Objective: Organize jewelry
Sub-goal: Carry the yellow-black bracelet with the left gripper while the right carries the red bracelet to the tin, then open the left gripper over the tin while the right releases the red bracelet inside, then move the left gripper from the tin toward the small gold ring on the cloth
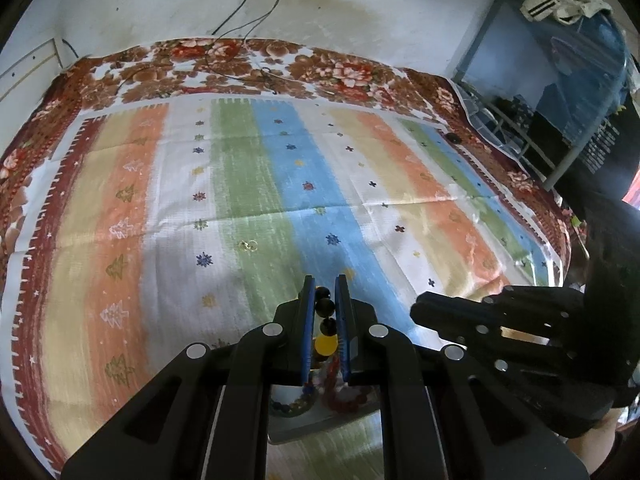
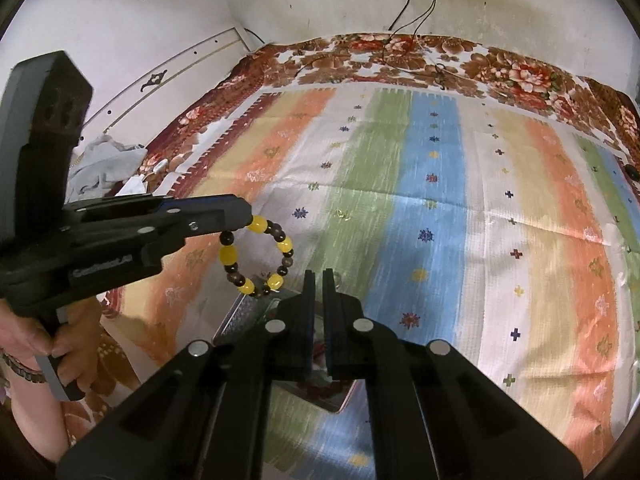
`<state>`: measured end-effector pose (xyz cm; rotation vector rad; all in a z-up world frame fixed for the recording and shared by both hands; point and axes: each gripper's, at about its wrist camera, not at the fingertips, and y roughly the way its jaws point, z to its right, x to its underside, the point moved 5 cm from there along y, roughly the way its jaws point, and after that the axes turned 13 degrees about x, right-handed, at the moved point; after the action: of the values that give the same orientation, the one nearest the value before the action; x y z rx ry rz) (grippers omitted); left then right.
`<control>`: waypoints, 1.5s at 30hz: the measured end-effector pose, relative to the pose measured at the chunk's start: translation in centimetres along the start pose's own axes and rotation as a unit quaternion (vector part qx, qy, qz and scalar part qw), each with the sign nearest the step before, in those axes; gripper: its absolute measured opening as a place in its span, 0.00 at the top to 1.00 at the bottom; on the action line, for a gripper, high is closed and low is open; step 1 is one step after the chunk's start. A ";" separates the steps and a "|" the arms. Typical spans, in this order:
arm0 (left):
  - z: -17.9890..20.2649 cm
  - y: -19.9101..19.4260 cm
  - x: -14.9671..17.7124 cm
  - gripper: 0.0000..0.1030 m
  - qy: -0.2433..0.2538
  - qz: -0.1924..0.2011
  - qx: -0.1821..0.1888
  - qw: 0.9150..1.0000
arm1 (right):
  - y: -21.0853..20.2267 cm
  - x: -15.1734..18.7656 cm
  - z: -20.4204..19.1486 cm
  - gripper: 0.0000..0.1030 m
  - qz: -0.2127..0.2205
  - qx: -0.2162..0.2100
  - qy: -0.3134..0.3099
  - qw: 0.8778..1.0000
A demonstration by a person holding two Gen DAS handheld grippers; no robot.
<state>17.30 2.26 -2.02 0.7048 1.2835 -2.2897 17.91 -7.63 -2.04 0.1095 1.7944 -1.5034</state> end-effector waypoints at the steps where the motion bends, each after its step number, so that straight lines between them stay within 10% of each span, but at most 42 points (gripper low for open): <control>1: 0.1 0.0 0.2 0.91 0.001 -0.001 0.000 1.000 | 0.1 0.0 0.0 0.95 -0.002 0.000 -0.001 1.000; 34: -0.1 -0.3 3.4 0.85 0.004 -0.012 -0.011 1.000 | 0.7 2.1 -0.6 0.95 -0.025 -0.008 -0.012 1.000; 36: -0.4 -0.4 3.2 0.70 0.000 -0.009 -0.017 1.000 | 0.9 2.0 -0.4 0.90 -0.028 -0.007 -0.007 1.000; 39: -1.1 -0.3 3.1 0.60 -0.005 -0.011 -0.027 1.000 | 1.1 1.9 0.2 0.48 -0.029 -0.002 0.007 1.000; 45: -2.7 0.4 2.3 0.58 -0.023 -0.018 -0.034 0.999 | 1.8 1.6 0.6 0.42 -0.042 -0.005 0.013 0.999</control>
<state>16.33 4.15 -4.92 0.6069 1.3574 -2.2650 18.04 -8.24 -4.39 0.0507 1.8470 -1.5587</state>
